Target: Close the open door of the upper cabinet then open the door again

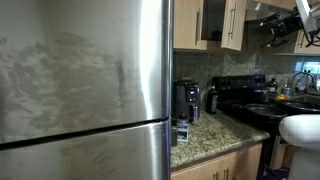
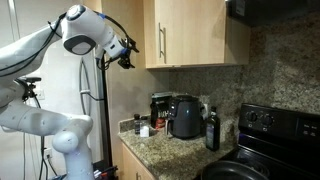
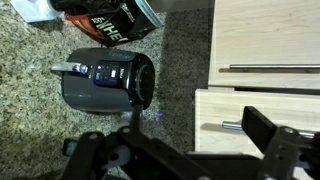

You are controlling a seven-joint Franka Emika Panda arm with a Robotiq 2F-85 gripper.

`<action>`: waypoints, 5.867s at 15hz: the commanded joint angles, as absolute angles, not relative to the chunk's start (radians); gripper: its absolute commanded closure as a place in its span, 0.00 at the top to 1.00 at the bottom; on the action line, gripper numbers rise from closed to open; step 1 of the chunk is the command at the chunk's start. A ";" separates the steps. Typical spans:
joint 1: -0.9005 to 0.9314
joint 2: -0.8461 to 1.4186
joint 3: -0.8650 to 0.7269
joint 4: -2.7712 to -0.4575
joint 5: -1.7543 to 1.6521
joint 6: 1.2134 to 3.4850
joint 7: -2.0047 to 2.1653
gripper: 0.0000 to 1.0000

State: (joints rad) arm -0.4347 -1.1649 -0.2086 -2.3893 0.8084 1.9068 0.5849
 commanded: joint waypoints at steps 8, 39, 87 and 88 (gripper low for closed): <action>-0.410 -0.954 0.053 -2.259 0.901 2.561 0.600 1.00; -0.263 -0.630 0.046 -1.952 0.122 2.412 0.876 1.00; -0.231 -0.354 0.228 -1.715 -0.704 2.481 0.881 1.00; -0.236 -0.346 0.230 -1.702 -0.714 2.479 0.895 1.00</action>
